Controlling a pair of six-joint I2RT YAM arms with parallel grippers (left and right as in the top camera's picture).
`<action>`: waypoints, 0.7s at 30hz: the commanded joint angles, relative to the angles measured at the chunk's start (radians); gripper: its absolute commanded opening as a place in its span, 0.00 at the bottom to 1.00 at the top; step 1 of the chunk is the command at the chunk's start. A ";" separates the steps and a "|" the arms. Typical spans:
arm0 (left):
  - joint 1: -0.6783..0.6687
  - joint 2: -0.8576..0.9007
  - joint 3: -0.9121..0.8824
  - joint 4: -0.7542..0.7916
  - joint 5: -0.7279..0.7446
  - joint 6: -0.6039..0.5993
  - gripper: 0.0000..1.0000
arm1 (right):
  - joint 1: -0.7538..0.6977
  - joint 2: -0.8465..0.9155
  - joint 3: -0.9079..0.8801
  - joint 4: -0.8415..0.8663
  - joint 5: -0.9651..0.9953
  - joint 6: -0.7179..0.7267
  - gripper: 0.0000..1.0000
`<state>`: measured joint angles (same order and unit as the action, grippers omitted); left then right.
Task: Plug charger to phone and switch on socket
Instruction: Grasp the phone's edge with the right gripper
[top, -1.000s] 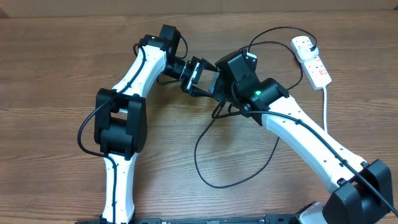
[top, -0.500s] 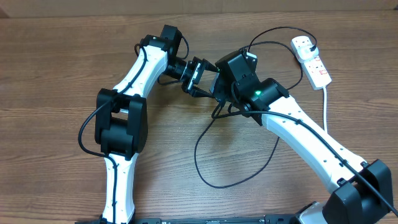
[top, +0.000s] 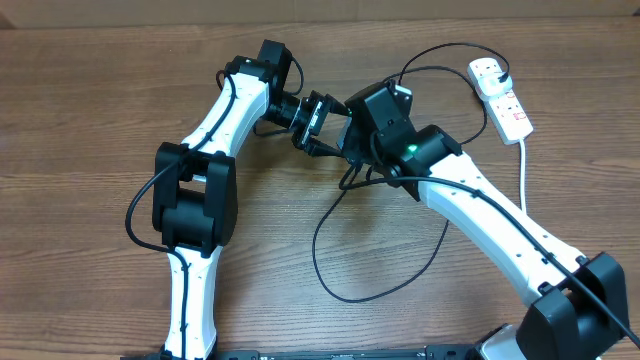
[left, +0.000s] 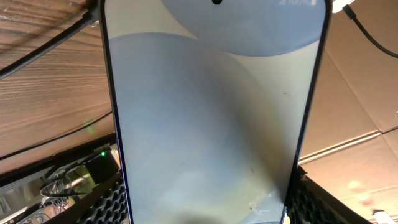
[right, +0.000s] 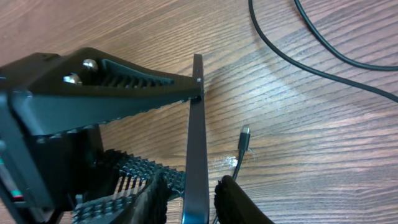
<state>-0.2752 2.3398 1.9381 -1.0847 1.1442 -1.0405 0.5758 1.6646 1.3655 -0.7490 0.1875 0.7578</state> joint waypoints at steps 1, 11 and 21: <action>-0.008 0.002 0.029 0.004 0.053 0.024 0.54 | 0.001 0.019 0.028 0.003 -0.001 -0.002 0.24; -0.008 0.002 0.028 0.016 0.050 0.024 0.54 | 0.001 0.019 0.028 0.003 -0.006 -0.002 0.20; -0.008 0.001 0.029 0.016 0.050 0.031 0.54 | 0.001 0.019 0.028 0.004 -0.006 -0.002 0.14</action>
<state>-0.2752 2.3398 1.9381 -1.0721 1.1442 -1.0386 0.5758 1.6764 1.3655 -0.7486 0.1818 0.7589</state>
